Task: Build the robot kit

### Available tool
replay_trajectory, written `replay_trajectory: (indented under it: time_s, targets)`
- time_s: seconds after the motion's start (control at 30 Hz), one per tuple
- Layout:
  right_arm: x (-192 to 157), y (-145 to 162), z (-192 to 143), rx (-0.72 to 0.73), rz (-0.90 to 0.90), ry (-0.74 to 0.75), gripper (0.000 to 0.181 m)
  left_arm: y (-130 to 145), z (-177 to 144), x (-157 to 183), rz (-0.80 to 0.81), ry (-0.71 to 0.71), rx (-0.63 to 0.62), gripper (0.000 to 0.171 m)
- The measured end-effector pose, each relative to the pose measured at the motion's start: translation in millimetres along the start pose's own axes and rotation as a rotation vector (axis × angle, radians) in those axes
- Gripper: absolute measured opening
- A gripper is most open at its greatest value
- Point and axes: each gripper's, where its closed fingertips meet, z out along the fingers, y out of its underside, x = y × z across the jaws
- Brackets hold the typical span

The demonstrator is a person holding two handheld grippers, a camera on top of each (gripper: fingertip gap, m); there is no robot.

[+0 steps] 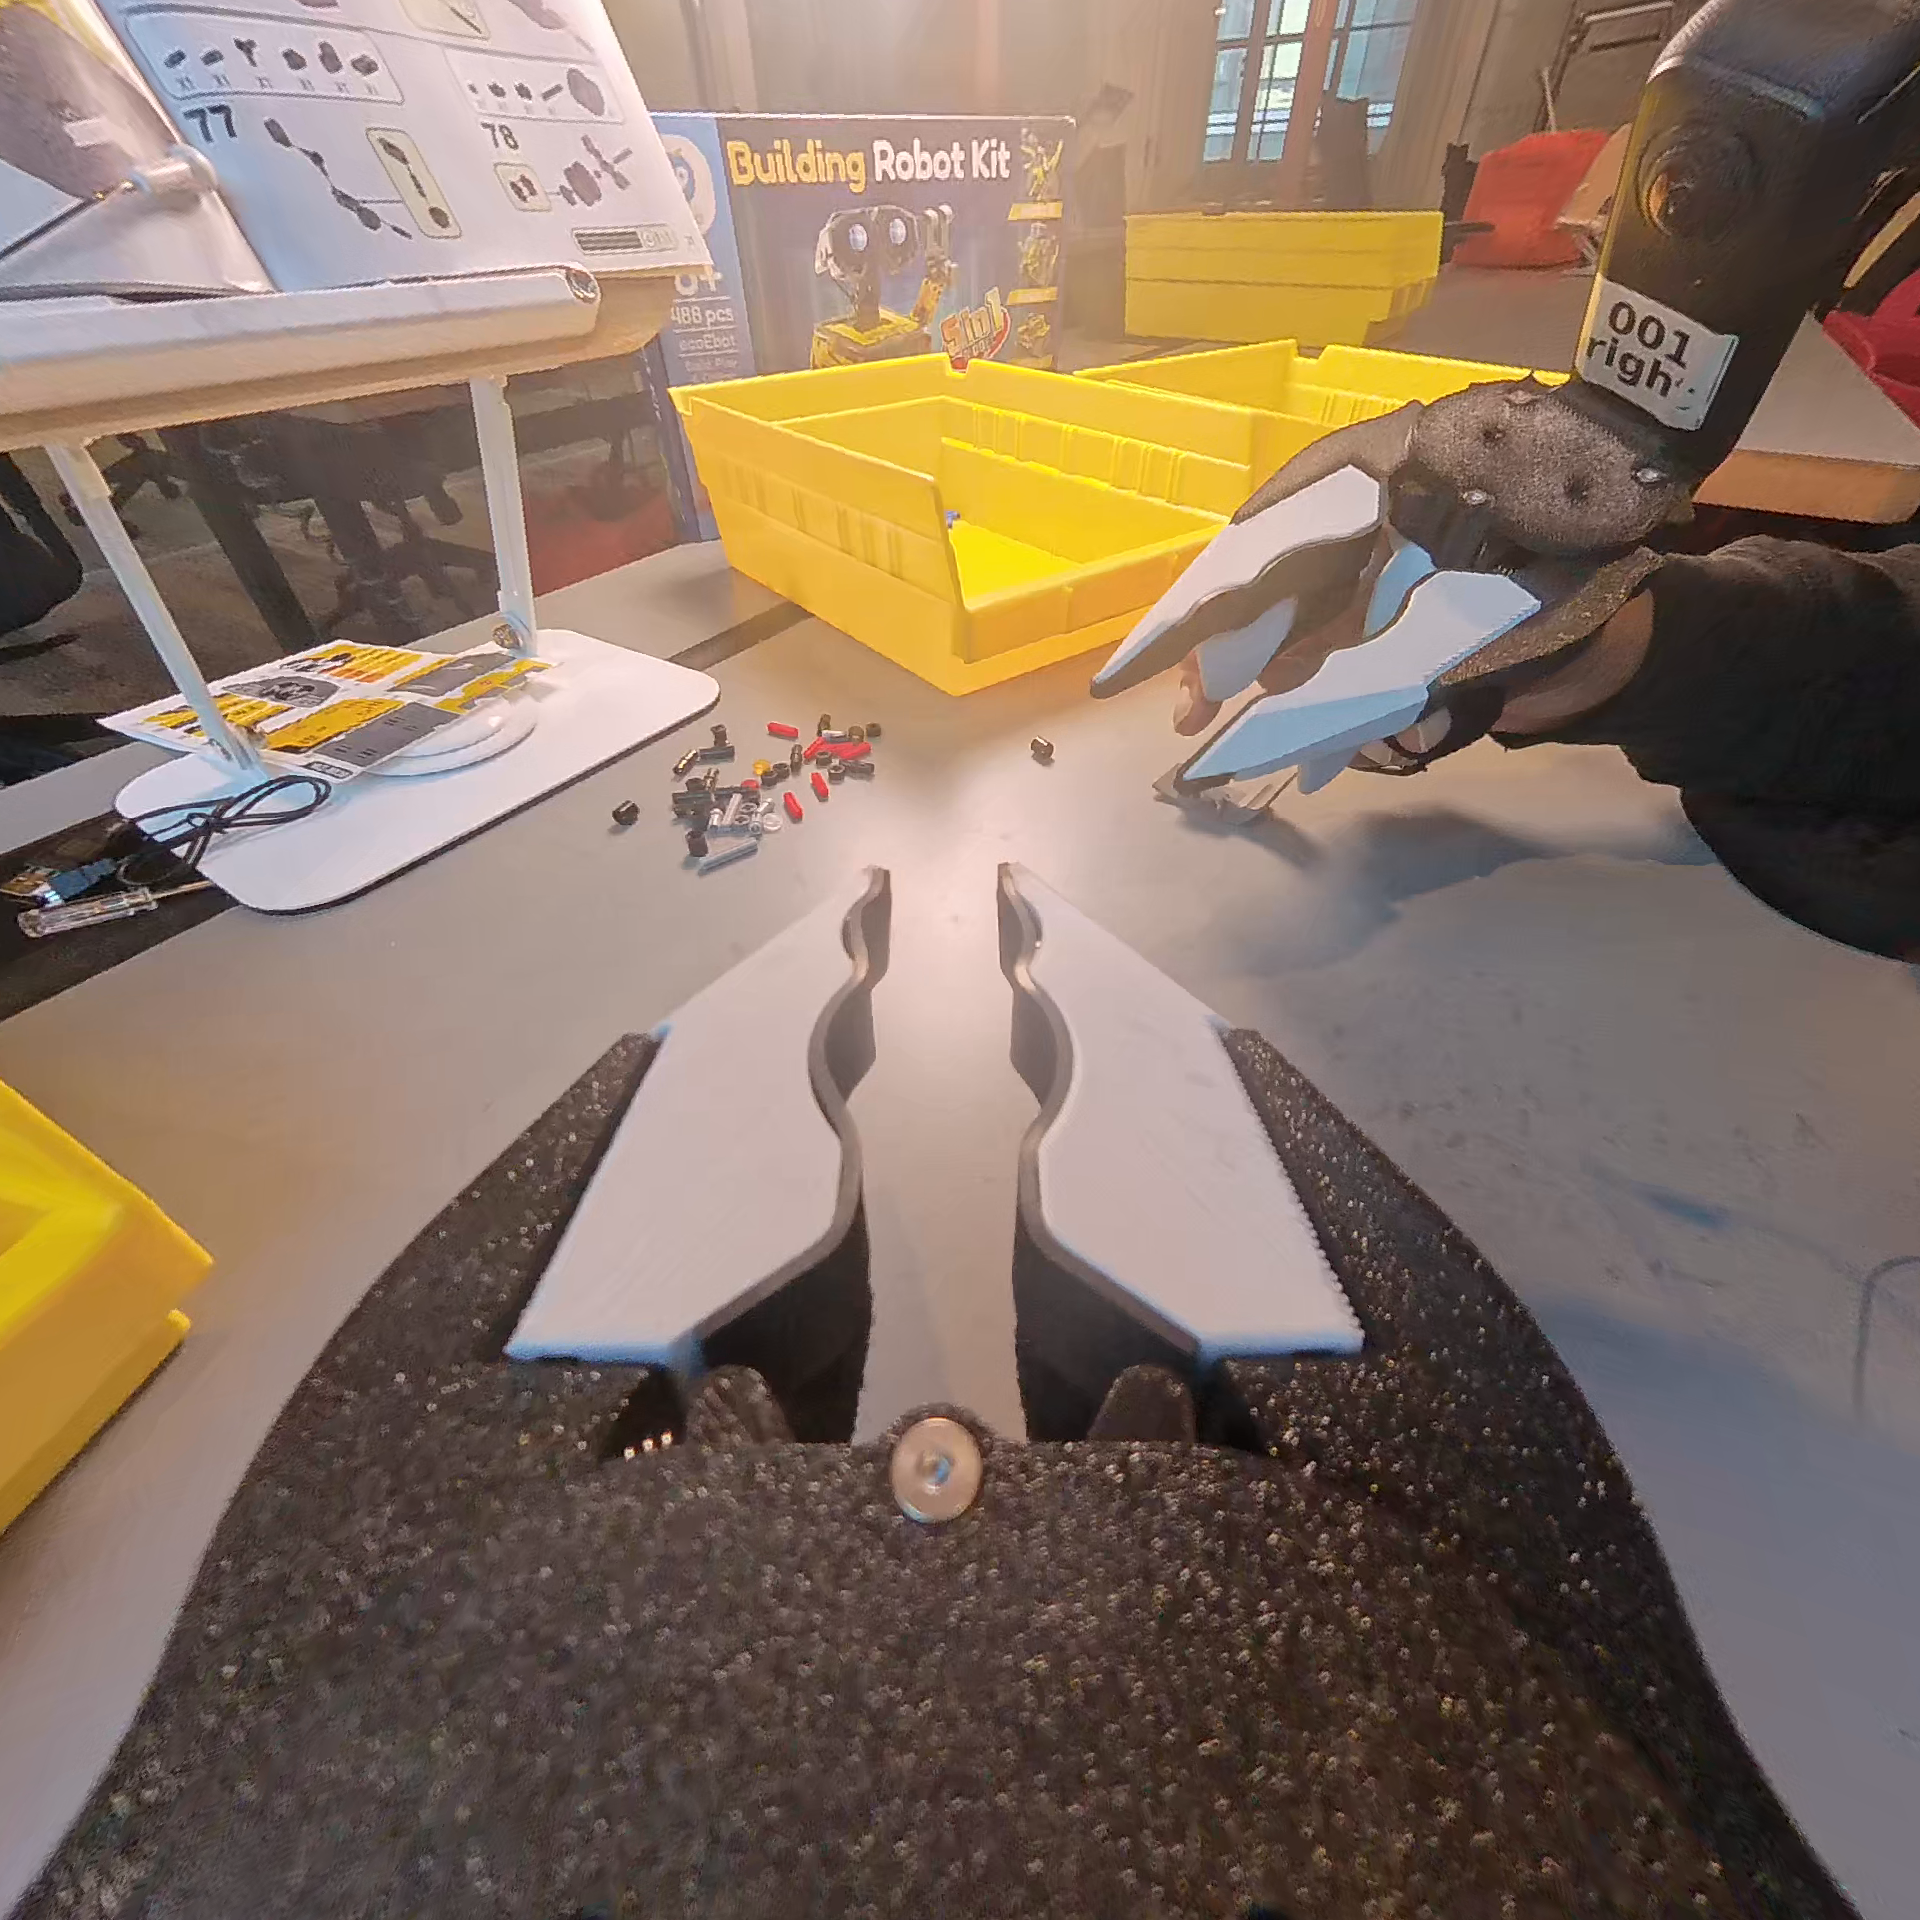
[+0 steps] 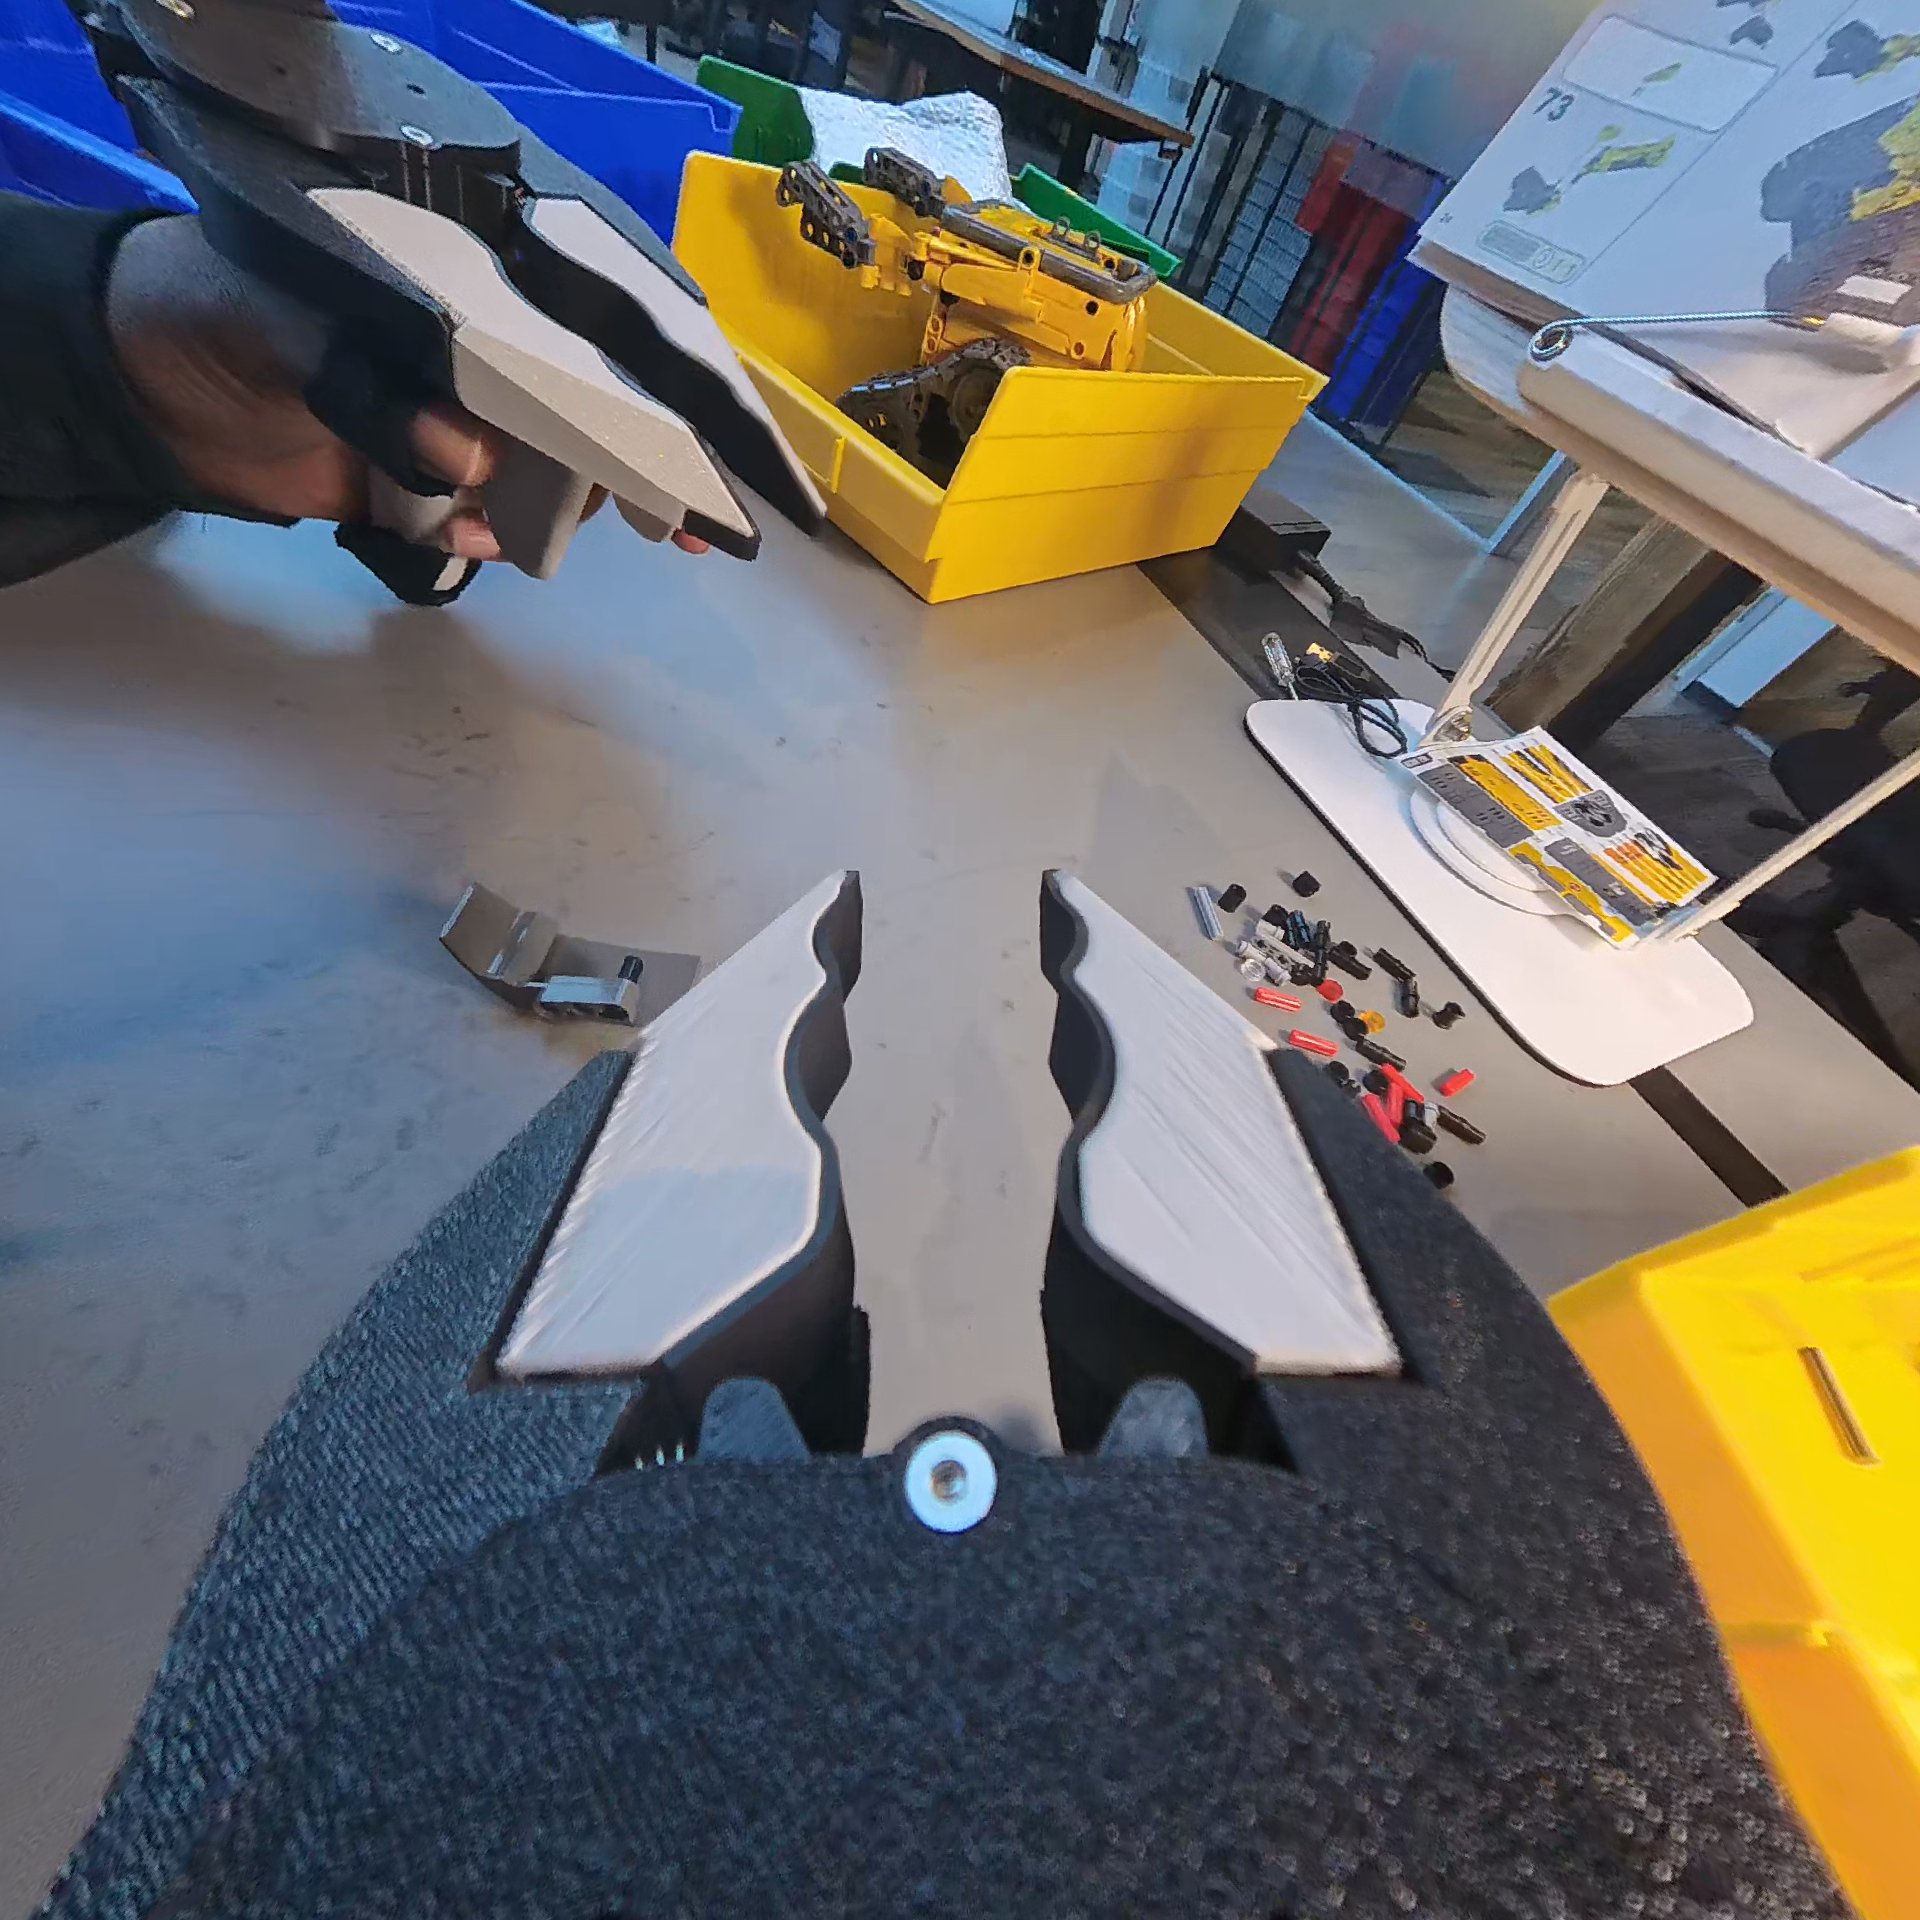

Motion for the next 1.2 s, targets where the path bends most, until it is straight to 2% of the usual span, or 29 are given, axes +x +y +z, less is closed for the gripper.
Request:
replay_trajectory:
  time_s: [0.43,0.57,0.7,0.9,1.1,1.2]
  targets:
    - [22.3,5.5,-11.9,-0.066,0.021,0.048,0.036,2.1,0.5,-3.8,0.000,-0.017,-0.005,0.023]
    - [38.9,8.7,-26.3,-0.149,0.001,0.078,0.042,2.8,0.8,-4.9,-0.007,-0.022,-0.007,0.024]
    - [51.7,30.5,-51.6,-0.352,0.010,0.051,0.052,3.6,1.3,-4.8,-0.016,-0.021,-0.011,0.025]
    - [27.4,74.9,-76.8,-0.596,0.123,-0.106,0.061,6.9,3.5,-2.5,-0.014,-0.013,-0.028,0.025]
    - [22.4,103.2,-64.7,-0.653,0.168,-0.141,0.060,8.6,4.5,-0.6,-0.011,-0.003,-0.039,0.026]
    - [18.0,109.8,-62.5,-0.652,0.189,-0.174,0.051,9.4,5.0,0.8,-0.009,0.004,-0.044,0.026]
